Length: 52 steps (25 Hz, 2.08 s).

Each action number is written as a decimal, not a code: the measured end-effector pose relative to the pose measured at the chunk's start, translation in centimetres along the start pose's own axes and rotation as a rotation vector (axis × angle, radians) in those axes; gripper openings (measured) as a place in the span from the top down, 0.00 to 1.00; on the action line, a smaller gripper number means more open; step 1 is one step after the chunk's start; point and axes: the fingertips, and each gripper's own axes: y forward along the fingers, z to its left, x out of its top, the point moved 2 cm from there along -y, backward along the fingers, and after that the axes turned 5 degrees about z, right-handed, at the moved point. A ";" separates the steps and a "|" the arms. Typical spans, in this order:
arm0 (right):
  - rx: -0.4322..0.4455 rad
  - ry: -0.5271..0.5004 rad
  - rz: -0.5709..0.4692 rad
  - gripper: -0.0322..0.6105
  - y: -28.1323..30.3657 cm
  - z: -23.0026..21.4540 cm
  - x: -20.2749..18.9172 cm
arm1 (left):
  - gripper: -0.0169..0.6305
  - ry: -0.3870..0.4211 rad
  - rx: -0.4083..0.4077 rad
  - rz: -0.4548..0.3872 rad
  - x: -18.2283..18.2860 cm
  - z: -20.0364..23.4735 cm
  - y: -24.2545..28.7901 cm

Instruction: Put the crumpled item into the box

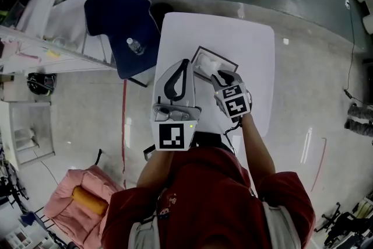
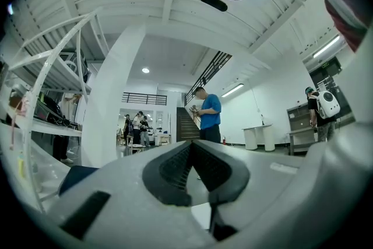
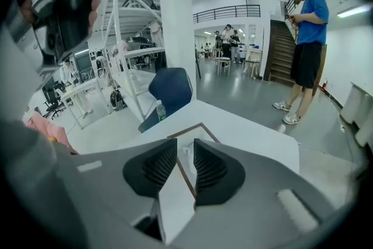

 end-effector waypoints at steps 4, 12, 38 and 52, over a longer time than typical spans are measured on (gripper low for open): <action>-0.008 -0.012 -0.098 0.81 -3.2 1.0 2.2 | 0.97 0.000 -0.001 -0.002 0.5 -0.4 -0.9; -0.067 0.001 -0.305 0.81 -9.4 2.9 7.1 | 0.97 0.004 -0.017 -0.024 1.8 0.8 -1.7; -0.343 0.071 -0.750 0.81 -17.7 6.9 13.8 | 0.97 0.000 -0.110 -0.045 2.9 4.5 -2.7; -0.374 0.075 -0.829 0.85 -19.6 5.1 14.2 | 0.97 0.032 -0.093 -0.067 3.7 3.6 -2.1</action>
